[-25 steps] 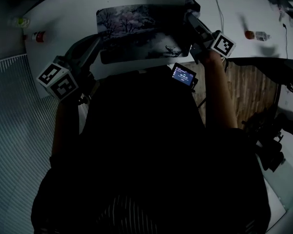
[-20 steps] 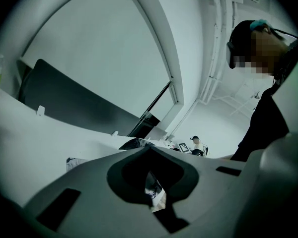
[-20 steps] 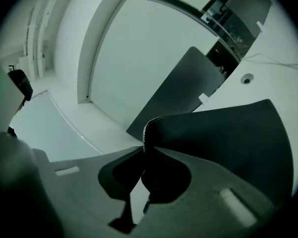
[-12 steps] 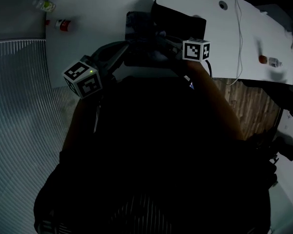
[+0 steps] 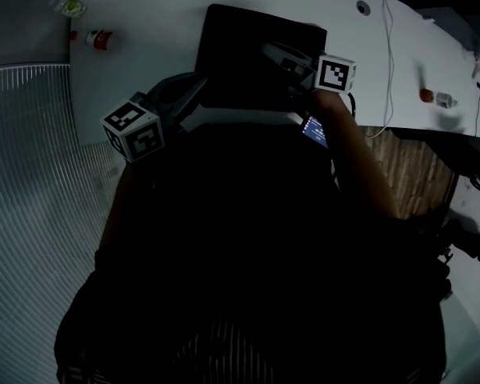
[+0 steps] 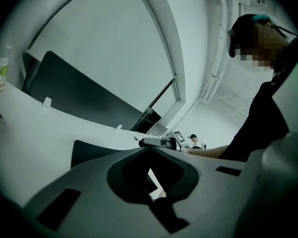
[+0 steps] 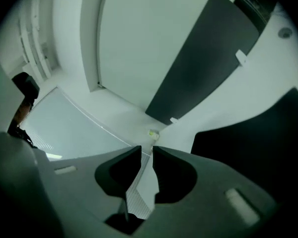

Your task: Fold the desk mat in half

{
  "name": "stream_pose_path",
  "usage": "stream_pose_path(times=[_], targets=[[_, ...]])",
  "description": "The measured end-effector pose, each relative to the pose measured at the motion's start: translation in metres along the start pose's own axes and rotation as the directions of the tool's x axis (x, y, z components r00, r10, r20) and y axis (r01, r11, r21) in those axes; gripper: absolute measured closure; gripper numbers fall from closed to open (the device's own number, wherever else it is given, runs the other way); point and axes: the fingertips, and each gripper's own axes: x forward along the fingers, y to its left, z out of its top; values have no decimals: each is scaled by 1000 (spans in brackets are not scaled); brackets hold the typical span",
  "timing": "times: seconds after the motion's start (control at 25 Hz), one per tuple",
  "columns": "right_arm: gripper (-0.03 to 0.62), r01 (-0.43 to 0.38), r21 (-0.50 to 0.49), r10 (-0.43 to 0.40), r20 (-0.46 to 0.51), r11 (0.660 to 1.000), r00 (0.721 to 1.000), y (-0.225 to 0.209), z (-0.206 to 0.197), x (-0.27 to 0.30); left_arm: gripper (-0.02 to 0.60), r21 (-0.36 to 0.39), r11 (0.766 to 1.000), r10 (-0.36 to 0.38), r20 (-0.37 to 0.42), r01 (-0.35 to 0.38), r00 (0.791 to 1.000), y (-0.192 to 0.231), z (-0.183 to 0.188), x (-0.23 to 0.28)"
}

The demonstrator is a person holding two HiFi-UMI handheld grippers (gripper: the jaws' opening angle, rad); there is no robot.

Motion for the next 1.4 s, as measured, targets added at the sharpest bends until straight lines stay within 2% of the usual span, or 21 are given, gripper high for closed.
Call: stream_pose_path(times=[0.12,0.24,0.32,0.56,0.68,0.76,0.84,1.12,1.4], targets=[[539,-10,-90,16,74,996,997,23,39,-41,572,23,999,-30,-20,30,999,-4,6,9],[558,39,-197,-26,71,980,997,44,49,-69,572,57,996,-67,-45,69,997,-10,16,23],[586,51,-255,-37,62,966,997,58,47,-80,572,78,992,-94,-71,99,993,-16,22,35],[589,134,-346,-120,60,929,991,72,30,-109,572,112,978,-163,-108,175,981,-43,31,75],[591,108,-389,-94,53,915,994,78,20,-118,572,123,970,-195,-133,211,972,-59,28,94],[591,67,-439,-81,-12,896,997,83,8,-121,572,145,963,-204,-154,226,967,-68,25,106],[591,71,-481,-114,-61,874,992,80,-2,-124,572,167,957,-205,-180,236,962,-74,19,114],[591,102,-472,-134,-36,876,990,75,-3,-127,572,135,961,-216,-182,242,959,-82,1,117],[591,85,-465,-123,-52,881,991,72,-4,-128,572,95,972,-195,-187,215,963,-81,-17,111]])
